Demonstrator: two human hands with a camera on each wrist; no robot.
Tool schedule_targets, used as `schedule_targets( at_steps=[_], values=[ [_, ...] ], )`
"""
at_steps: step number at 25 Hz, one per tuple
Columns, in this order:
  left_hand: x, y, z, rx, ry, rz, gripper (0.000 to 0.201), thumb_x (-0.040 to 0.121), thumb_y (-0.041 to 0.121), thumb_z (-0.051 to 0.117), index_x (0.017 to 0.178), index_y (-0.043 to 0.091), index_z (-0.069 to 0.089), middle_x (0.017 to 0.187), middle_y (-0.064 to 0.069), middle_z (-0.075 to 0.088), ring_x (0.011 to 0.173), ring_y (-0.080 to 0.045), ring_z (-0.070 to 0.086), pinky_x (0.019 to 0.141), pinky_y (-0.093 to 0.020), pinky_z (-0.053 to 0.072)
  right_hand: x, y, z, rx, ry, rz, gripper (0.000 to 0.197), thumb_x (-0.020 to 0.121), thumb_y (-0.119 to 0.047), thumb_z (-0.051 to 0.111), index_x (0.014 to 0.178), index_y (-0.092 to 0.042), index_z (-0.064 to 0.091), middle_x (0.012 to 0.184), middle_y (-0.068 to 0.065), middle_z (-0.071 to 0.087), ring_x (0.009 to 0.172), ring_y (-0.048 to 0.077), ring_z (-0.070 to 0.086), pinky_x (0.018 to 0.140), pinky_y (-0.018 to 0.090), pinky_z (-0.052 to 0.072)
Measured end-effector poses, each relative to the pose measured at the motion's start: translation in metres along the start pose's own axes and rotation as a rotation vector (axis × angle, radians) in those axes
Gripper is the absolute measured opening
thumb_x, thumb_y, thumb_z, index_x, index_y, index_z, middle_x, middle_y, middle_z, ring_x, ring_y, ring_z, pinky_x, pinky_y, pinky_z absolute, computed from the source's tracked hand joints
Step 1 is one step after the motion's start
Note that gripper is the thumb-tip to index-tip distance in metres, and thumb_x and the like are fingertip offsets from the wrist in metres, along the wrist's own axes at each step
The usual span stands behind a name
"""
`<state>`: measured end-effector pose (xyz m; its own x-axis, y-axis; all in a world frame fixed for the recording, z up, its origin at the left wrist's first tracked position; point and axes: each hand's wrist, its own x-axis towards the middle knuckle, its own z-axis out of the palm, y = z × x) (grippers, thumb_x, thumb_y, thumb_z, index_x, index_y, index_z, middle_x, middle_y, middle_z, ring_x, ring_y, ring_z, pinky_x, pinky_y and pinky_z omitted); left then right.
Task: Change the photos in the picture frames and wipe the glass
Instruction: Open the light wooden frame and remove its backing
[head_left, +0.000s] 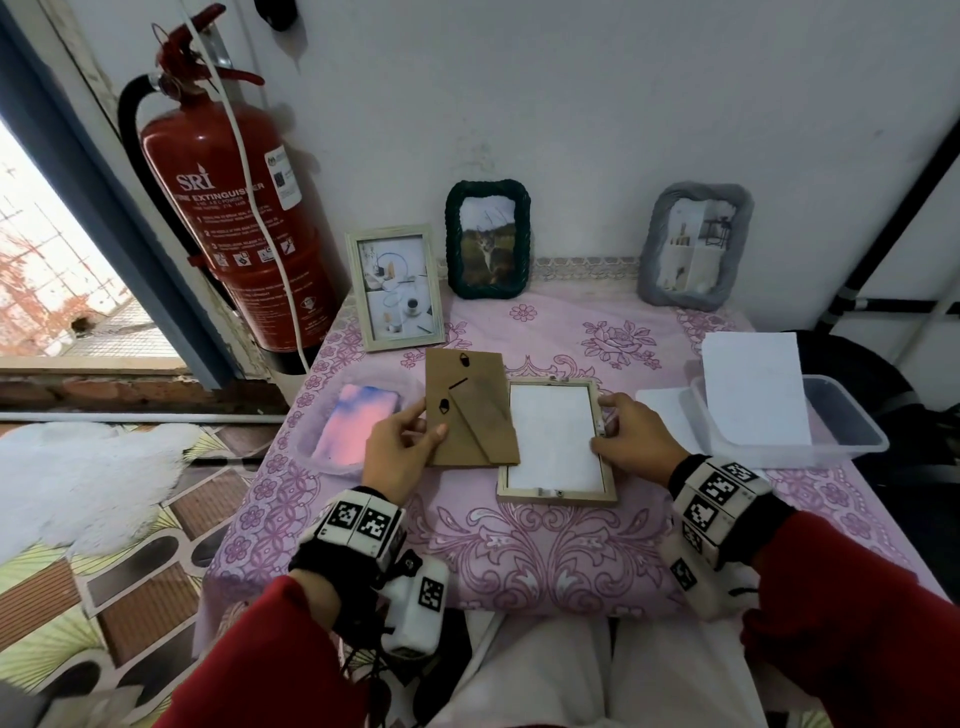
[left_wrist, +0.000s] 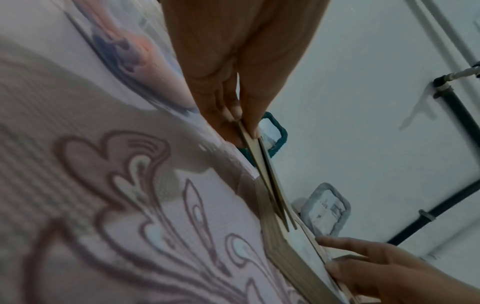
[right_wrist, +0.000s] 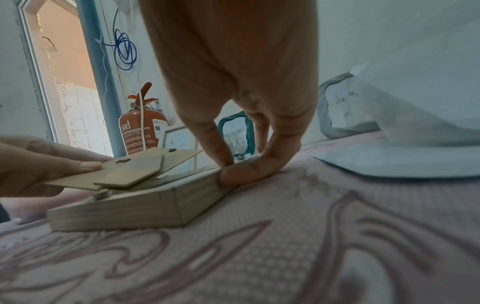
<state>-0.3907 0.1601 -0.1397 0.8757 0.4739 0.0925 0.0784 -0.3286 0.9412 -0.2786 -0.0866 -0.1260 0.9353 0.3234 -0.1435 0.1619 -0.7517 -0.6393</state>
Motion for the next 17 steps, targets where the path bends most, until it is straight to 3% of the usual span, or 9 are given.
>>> schedule_targets(
  at_steps=[2, 4, 7, 10, 14, 17],
  values=[
    [0.002, -0.001, -0.005, 0.021, 0.022, -0.006, 0.044, 0.085, 0.005, 0.062, 0.128, 0.012, 0.055, 0.07, 0.008, 0.055, 0.067, -0.012, 0.051, 0.073, -0.027, 0.046, 0.0, 0.001, 0.0, 0.004, -0.01, 0.001, 0.057, 0.081, -0.005, 0.061, 0.134, -0.003, 0.041, 0.118, 0.021, 0.059, 0.112, 0.031, 0.054, 0.081, 0.025, 0.038],
    [0.004, -0.002, -0.01, 0.099, 0.03, -0.007, 0.042, 0.088, 0.005, 0.058, 0.129, 0.01, 0.054, 0.084, -0.001, 0.062, 0.076, -0.017, 0.054, 0.074, -0.025, 0.042, 0.0, 0.002, 0.0, 0.007, -0.01, -0.004, 0.055, 0.081, -0.004, 0.061, 0.133, -0.003, 0.043, 0.117, 0.021, 0.061, 0.111, 0.031, 0.055, 0.074, 0.02, 0.033],
    [0.001, 0.0, -0.014, 0.267, 0.031, 0.019, 0.033, 0.09, 0.001, 0.051, 0.122, 0.004, 0.058, 0.106, -0.014, 0.067, 0.096, -0.028, 0.06, 0.082, -0.029, 0.042, -0.001, 0.001, -0.001, 0.016, 0.01, -0.016, 0.052, 0.08, -0.002, 0.061, 0.131, -0.002, 0.047, 0.114, 0.019, 0.063, 0.11, 0.031, 0.056, 0.075, 0.019, 0.032],
    [-0.002, 0.001, -0.011, 0.348, 0.029, -0.021, 0.032, 0.09, 0.002, 0.051, 0.121, 0.0, 0.058, 0.118, -0.018, 0.064, 0.112, -0.03, 0.057, 0.09, -0.027, 0.039, -0.004, -0.001, -0.002, 0.023, 0.014, -0.022, 0.049, 0.08, -0.001, 0.061, 0.127, 0.0, 0.051, 0.096, 0.011, 0.061, 0.099, 0.025, 0.056, 0.077, 0.022, 0.037],
    [-0.003, 0.003, -0.008, 0.415, 0.007, -0.068, 0.031, 0.089, 0.004, 0.054, 0.119, 0.0, 0.06, 0.111, -0.018, 0.067, 0.106, -0.03, 0.06, 0.084, -0.027, 0.04, -0.006, -0.002, -0.003, 0.065, 0.009, -0.008, 0.055, 0.08, -0.001, 0.061, 0.133, -0.002, 0.046, 0.1, 0.013, 0.059, 0.101, 0.024, 0.056, 0.086, 0.024, 0.04],
    [-0.004, -0.001, -0.008, 0.482, -0.001, -0.131, 0.029, 0.086, 0.005, 0.057, 0.113, -0.003, 0.063, 0.109, -0.021, 0.067, 0.107, -0.031, 0.059, 0.094, -0.032, 0.042, -0.008, -0.002, -0.004, 0.087, 0.008, -0.008, 0.056, 0.081, -0.002, 0.061, 0.134, -0.002, 0.045, 0.098, 0.007, 0.054, 0.107, 0.026, 0.056, 0.093, 0.028, 0.042]
  ],
)
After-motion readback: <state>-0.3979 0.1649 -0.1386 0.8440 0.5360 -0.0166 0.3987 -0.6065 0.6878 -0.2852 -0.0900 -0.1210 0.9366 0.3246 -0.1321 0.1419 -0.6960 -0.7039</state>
